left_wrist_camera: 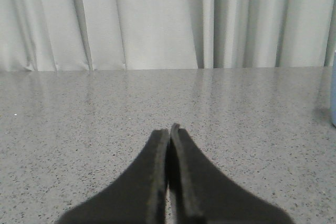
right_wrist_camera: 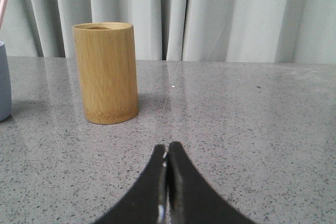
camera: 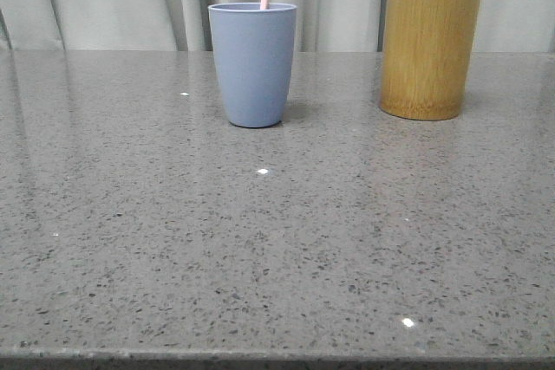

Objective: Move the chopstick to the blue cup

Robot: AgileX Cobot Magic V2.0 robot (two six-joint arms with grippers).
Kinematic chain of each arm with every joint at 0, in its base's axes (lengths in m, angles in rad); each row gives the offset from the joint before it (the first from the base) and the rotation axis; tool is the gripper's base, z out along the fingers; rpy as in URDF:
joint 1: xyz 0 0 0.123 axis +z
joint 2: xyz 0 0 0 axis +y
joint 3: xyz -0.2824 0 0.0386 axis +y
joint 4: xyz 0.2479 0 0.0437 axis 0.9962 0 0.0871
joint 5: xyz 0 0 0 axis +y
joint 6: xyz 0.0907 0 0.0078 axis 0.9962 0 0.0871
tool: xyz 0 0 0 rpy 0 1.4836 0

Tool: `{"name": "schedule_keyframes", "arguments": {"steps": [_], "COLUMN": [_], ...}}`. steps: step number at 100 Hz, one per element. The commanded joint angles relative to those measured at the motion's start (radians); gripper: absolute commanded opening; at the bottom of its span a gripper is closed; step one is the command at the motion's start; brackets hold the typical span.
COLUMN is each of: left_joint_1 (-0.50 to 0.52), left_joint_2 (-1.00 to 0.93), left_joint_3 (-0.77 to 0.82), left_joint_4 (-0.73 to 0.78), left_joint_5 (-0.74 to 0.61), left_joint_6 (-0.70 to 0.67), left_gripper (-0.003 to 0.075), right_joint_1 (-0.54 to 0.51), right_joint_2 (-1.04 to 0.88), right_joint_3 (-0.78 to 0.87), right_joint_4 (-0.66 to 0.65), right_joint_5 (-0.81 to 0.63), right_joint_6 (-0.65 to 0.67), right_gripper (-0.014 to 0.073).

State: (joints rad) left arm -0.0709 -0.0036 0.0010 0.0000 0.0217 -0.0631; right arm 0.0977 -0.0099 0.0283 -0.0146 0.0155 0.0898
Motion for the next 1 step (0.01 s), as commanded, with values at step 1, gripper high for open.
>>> {"name": "schedule_keyframes", "arguments": {"steps": [1], "left_joint_1": [-0.006], "left_joint_2": [-0.034], "left_joint_3": [0.010], "left_joint_4": [0.000], "left_joint_5": [-0.089], "left_joint_6": [-0.012], "left_gripper": [-0.0019], "right_joint_1": [-0.006], "right_joint_2": [-0.022], "right_joint_3": [0.000], "right_joint_4": [-0.011], "right_joint_5": [-0.074], "right_joint_6": [-0.008], "right_gripper": [-0.0067]}}
